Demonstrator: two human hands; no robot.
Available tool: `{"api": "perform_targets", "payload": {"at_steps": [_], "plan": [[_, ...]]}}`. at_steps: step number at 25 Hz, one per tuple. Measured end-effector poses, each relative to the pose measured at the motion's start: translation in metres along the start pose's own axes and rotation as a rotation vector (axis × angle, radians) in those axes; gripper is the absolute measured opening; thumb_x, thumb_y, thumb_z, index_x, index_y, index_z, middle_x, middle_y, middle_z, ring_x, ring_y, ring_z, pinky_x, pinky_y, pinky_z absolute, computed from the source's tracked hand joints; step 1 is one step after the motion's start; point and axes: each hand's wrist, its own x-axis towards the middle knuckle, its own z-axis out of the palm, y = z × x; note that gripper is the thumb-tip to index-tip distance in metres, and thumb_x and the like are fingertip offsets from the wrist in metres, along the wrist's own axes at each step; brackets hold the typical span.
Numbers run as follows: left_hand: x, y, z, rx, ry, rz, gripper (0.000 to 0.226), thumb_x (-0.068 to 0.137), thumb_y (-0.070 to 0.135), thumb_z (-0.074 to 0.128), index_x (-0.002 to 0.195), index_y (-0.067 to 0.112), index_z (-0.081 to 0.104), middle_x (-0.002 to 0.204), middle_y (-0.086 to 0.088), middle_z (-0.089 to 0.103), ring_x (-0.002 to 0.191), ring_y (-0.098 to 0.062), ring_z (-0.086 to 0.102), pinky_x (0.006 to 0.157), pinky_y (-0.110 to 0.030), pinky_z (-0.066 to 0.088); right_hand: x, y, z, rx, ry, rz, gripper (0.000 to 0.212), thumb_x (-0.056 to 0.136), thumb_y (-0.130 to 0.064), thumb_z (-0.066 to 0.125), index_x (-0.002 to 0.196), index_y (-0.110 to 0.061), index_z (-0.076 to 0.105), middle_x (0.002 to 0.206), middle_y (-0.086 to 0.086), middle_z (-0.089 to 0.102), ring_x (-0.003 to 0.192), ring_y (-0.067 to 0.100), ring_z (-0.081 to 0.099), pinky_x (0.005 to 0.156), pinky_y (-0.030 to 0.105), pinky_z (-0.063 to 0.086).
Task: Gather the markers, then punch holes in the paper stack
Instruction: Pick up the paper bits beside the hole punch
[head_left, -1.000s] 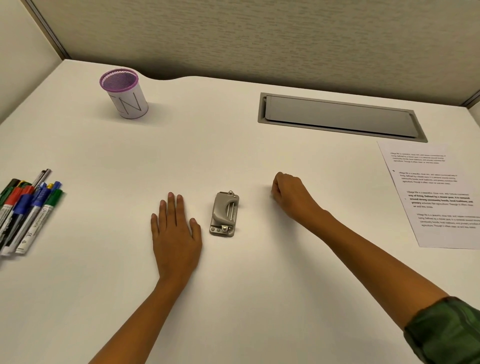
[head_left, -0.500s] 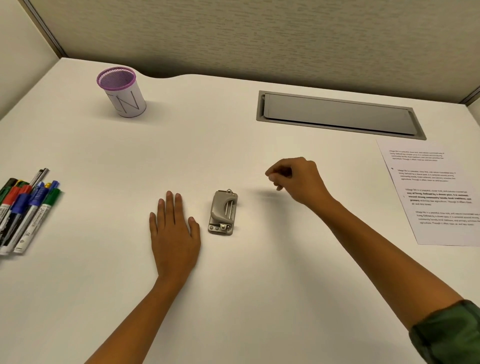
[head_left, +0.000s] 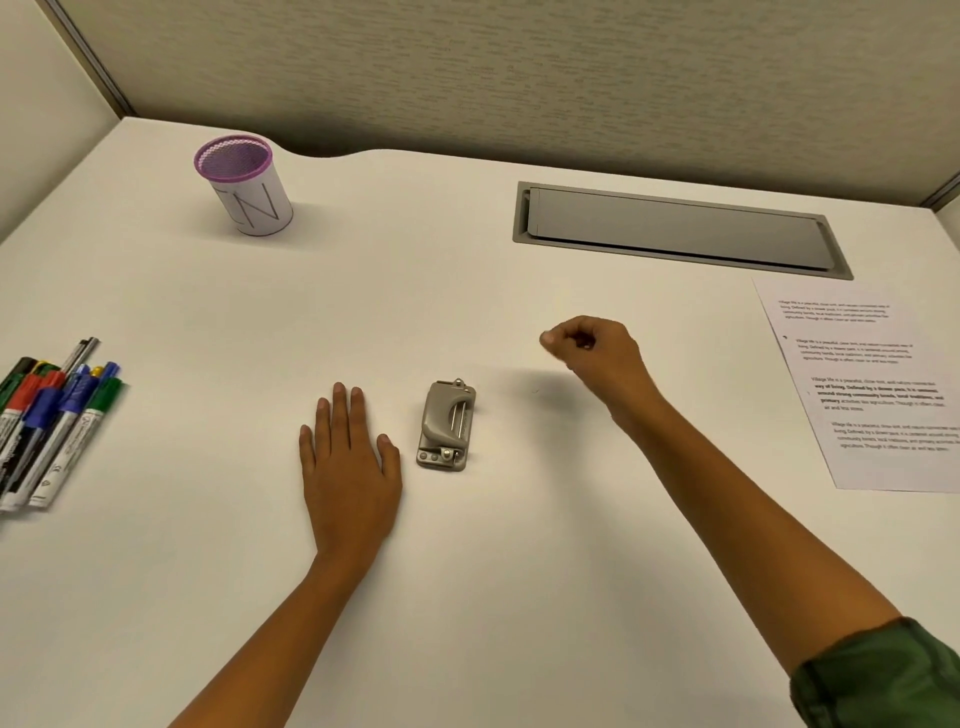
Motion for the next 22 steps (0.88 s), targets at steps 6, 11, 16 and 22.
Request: {"api": "perform_targets", "payload": {"at_steps": [6,11,16,22], "plan": [[-0.001,0.0,0.0,0.005,-0.003,0.002,0.06,0.092,0.03,0.027,0.149,0.01,0.024,0.158,-0.007,0.02,0.146,-0.025,0.018,0.119,-0.044,0.014,0.002,0.024,0.017,-0.552,0.03,-0.225,0.012,0.078,-0.014,0.075,0.085,-0.008,0.067,0.083,0.001,0.048,0.075,0.013,0.044,0.058,0.019,0.026],[0.0,0.0,-0.001,-0.006,-0.006,-0.004,0.06,0.092,0.03,0.027,0.149,0.011,0.024,0.158,-0.007,0.02,0.146,-0.024,0.017,0.119,-0.043,0.013,0.001,0.034,0.027,-0.566,0.034,-0.198,0.01,0.078,-0.009,0.073,0.082,-0.005,0.064,0.077,-0.003,0.05,0.066,0.004,0.048,0.058,0.016,0.03],[0.0,0.001,-0.001,-0.011,-0.001,-0.001,0.06,0.092,0.03,0.028,0.149,0.011,0.024,0.158,-0.007,0.02,0.146,-0.024,0.018,0.119,-0.044,0.014,0.002,0.038,0.03,-0.539,0.002,-0.164,0.006,0.082,-0.004,0.069,0.078,0.0,0.067,0.065,-0.003,0.054,0.054,0.003,0.048,0.056,0.016,0.034],[-0.001,0.002,-0.002,-0.016,0.002,-0.006,0.06,0.092,0.03,0.028,0.149,0.01,0.025,0.158,-0.007,0.021,0.146,-0.024,0.018,0.119,-0.044,0.015,0.004,0.036,0.026,-0.509,-0.094,-0.106,0.015,0.085,-0.01,0.064,0.072,-0.004,0.06,0.065,0.0,0.052,0.069,0.018,0.049,0.06,0.023,0.036]]}}
